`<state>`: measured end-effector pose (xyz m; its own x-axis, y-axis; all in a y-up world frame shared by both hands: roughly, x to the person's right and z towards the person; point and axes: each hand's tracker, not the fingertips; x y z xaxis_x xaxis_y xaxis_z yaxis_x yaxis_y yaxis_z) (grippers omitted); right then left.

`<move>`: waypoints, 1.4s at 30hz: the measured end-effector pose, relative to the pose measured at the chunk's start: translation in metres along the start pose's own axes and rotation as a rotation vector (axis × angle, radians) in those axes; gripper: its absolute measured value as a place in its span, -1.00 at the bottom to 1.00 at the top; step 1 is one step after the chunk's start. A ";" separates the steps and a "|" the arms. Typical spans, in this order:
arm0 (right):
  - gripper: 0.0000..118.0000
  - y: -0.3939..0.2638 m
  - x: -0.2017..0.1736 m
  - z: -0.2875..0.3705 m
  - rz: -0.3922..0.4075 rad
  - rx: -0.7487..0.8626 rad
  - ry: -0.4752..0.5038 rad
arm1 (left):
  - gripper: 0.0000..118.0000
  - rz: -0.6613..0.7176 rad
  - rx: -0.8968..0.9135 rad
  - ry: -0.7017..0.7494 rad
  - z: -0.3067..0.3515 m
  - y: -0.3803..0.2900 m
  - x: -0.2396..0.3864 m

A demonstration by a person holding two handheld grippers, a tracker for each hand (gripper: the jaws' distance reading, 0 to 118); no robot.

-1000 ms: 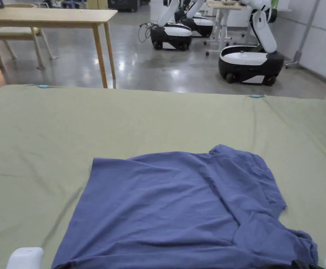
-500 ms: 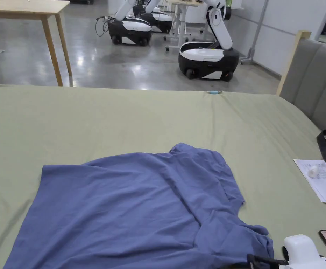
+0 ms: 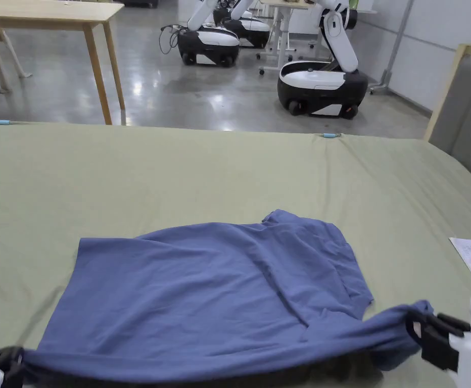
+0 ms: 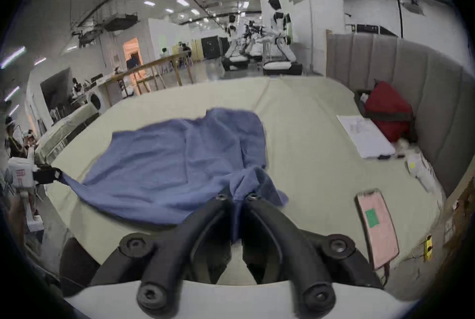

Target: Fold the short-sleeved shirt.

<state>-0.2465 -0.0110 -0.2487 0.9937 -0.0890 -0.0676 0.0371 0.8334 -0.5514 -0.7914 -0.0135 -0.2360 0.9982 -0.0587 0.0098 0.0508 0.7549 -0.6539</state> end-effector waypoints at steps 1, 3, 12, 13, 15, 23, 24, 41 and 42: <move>-0.87 0.013 -0.001 -0.014 0.003 -0.007 0.001 | -0.99 -0.019 -0.008 0.001 -0.010 0.014 0.000; -0.87 0.037 -0.007 -0.048 0.064 -0.047 -0.025 | -0.99 -0.029 -0.033 0.007 -0.041 0.036 -0.006; -0.87 0.043 -0.009 -0.170 0.078 -0.217 -0.102 | -0.99 0.049 -0.189 0.009 -0.142 0.051 -0.012; -0.85 0.039 -0.007 -0.167 0.081 -0.202 -0.105 | -0.82 0.050 -0.166 0.016 -0.139 0.050 -0.011; -0.03 0.034 -0.006 -0.157 0.094 -0.188 -0.096 | 0.39 0.085 -0.133 0.002 -0.124 0.045 -0.012; 0.88 -0.033 -0.058 -0.032 0.070 -0.052 0.079 | 0.89 0.041 0.068 -0.035 -0.026 -0.019 0.025; 0.78 -0.045 -0.063 -0.023 0.030 -0.100 0.111 | 0.84 0.028 0.068 -0.041 -0.020 -0.035 0.031; -1.00 -0.094 -0.099 -0.004 0.103 -0.109 0.129 | -0.19 0.092 -0.037 -0.043 -0.034 -0.079 0.011; -1.00 -0.094 -0.098 -0.005 0.105 -0.111 0.127 | 0.59 0.103 -0.046 -0.041 -0.042 -0.073 0.006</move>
<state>-0.3479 -0.0832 -0.1944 0.9700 -0.0785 -0.2300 -0.0850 0.7770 -0.6237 -0.7907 -0.0963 -0.2203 0.9985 0.0455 -0.0289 -0.0530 0.7248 -0.6870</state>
